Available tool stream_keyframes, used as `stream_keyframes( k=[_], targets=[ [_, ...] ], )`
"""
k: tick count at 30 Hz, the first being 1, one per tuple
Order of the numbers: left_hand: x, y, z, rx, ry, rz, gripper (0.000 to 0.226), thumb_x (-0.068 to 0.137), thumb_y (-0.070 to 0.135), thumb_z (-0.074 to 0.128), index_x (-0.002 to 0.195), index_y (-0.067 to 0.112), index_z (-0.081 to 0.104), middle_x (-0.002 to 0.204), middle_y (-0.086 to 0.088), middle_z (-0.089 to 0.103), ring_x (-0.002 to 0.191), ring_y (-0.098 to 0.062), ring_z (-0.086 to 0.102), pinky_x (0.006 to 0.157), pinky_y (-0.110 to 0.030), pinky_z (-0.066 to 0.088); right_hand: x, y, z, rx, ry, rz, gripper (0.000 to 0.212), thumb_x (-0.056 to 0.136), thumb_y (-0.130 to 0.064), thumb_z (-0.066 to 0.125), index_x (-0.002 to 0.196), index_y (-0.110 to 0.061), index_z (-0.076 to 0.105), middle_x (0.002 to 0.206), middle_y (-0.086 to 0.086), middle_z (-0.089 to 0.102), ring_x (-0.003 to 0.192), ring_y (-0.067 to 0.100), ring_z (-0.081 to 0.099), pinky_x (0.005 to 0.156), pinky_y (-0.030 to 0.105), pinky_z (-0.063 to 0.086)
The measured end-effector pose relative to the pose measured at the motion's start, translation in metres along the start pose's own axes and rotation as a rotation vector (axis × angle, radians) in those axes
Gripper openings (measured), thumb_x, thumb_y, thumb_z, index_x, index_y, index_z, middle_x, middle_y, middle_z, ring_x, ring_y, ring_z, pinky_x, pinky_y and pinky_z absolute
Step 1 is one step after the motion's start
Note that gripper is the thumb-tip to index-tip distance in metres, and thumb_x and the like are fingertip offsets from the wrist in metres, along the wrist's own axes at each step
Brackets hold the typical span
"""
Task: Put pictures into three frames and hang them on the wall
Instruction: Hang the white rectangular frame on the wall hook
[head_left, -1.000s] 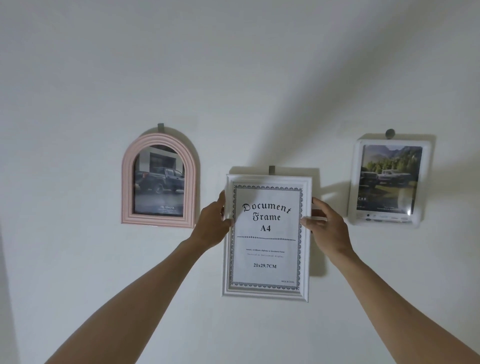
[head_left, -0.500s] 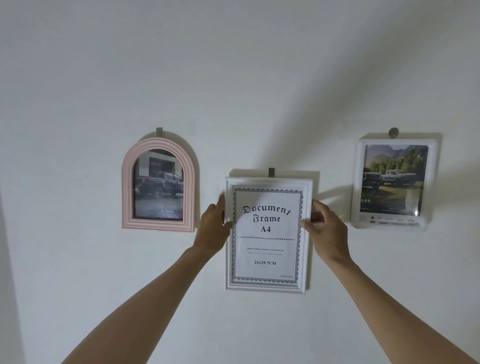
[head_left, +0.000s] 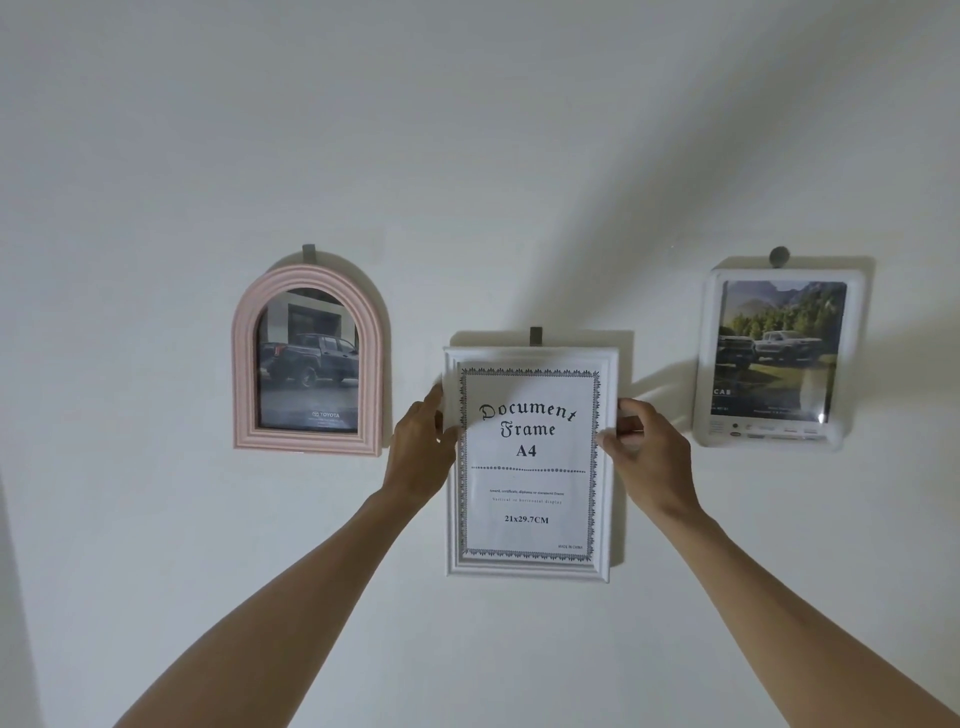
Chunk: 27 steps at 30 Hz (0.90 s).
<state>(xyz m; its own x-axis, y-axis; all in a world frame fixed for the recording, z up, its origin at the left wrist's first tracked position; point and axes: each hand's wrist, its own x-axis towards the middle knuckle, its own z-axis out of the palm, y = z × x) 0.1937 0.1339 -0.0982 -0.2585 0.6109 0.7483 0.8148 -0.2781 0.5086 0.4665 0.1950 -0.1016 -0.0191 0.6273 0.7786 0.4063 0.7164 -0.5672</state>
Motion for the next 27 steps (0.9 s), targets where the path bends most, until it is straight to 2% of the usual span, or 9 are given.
stream_keyframes(
  k=[4, 8, 12, 16, 19, 22, 24, 27],
  targets=[
    [0.001, 0.004, -0.002, -0.009, -0.015, -0.008, 0.063, 0.090, 0.009, 0.066, 0.144, 0.029, 0.041, 0.095, -0.003, 0.064, 0.085, -0.019, 0.064, 0.079, -0.041, 0.058, 0.001, 0.004, 0.000, 0.010, -0.012, 0.025, 0.026, 0.085, -0.009, 0.075, 0.107, -0.018, 0.066, 0.091, -0.003, 0.070, 0.084, 0.015, 0.067, 0.081, 0.029, 0.050],
    [0.000, 0.005, -0.002, 0.000, -0.021, -0.019, 0.063, 0.090, 0.012, 0.066, 0.144, 0.030, 0.040, 0.094, -0.003, 0.064, 0.083, -0.017, 0.064, 0.079, -0.039, 0.058, 0.000, 0.003, -0.003, 0.012, -0.018, 0.025, 0.025, 0.086, -0.009, 0.074, 0.108, -0.017, 0.065, 0.093, -0.001, 0.071, 0.084, 0.016, 0.068, 0.085, 0.032, 0.052],
    [-0.002, 0.011, -0.006, -0.028, 0.002, -0.065, 0.067, 0.089, 0.019, 0.068, 0.148, 0.023, 0.036, 0.094, -0.001, 0.062, 0.082, -0.017, 0.063, 0.079, -0.036, 0.056, 0.002, 0.005, -0.006, -0.001, -0.023, -0.002, 0.027, 0.084, -0.012, 0.076, 0.106, -0.019, 0.063, 0.093, -0.003, 0.071, 0.086, 0.016, 0.069, 0.085, 0.038, 0.054],
    [-0.005, 0.020, -0.013, -0.008, 0.056, -0.070, 0.073, 0.088, 0.026, 0.071, 0.149, 0.016, 0.033, 0.112, -0.007, 0.057, 0.094, -0.018, 0.058, 0.079, -0.033, 0.051, 0.006, 0.002, -0.017, -0.011, -0.019, -0.035, 0.040, 0.083, -0.018, 0.079, 0.119, -0.020, 0.060, 0.101, -0.002, 0.067, 0.093, 0.015, 0.067, 0.077, 0.021, 0.051],
    [-0.008, 0.035, -0.013, 0.064, 0.181, 0.017, 0.069, 0.089, 0.027, 0.069, 0.147, 0.009, 0.035, 0.128, -0.011, 0.049, 0.112, -0.025, 0.053, 0.089, -0.038, 0.048, 0.016, -0.005, -0.035, -0.010, 0.036, -0.069, 0.048, 0.084, -0.021, 0.079, 0.127, -0.018, 0.058, 0.102, 0.000, 0.063, 0.093, 0.016, 0.064, 0.074, 0.027, 0.057],
    [-0.007, 0.064, -0.006, 0.050, 0.301, 0.135, 0.064, 0.087, 0.024, 0.069, 0.143, 0.008, 0.041, 0.134, -0.011, 0.045, 0.125, -0.026, 0.043, 0.101, -0.041, 0.045, 0.030, -0.009, -0.066, -0.051, 0.114, -0.161, 0.045, 0.084, -0.024, 0.078, 0.125, -0.018, 0.060, 0.105, 0.000, 0.063, 0.090, 0.015, 0.063, 0.073, 0.032, 0.058],
    [-0.005, 0.090, 0.005, 0.023, 0.323, 0.188, 0.062, 0.086, 0.024, 0.068, 0.141, 0.010, 0.043, 0.136, -0.008, 0.044, 0.127, -0.023, 0.041, 0.099, -0.042, 0.046, 0.040, -0.008, -0.093, -0.101, 0.175, -0.204, 0.043, 0.085, -0.025, 0.078, 0.123, -0.017, 0.061, 0.108, 0.002, 0.064, 0.092, 0.015, 0.063, 0.077, 0.033, 0.058],
    [-0.001, 0.136, 0.029, -0.060, 0.263, 0.256, 0.060, 0.088, 0.026, 0.065, 0.141, 0.012, 0.042, 0.135, -0.005, 0.043, 0.128, -0.021, 0.041, 0.095, -0.034, 0.046, 0.053, -0.001, -0.137, -0.194, 0.291, -0.194, 0.041, 0.085, -0.025, 0.077, 0.122, -0.020, 0.061, 0.115, 0.002, 0.062, 0.099, 0.017, 0.062, 0.081, 0.037, 0.056]
  ],
)
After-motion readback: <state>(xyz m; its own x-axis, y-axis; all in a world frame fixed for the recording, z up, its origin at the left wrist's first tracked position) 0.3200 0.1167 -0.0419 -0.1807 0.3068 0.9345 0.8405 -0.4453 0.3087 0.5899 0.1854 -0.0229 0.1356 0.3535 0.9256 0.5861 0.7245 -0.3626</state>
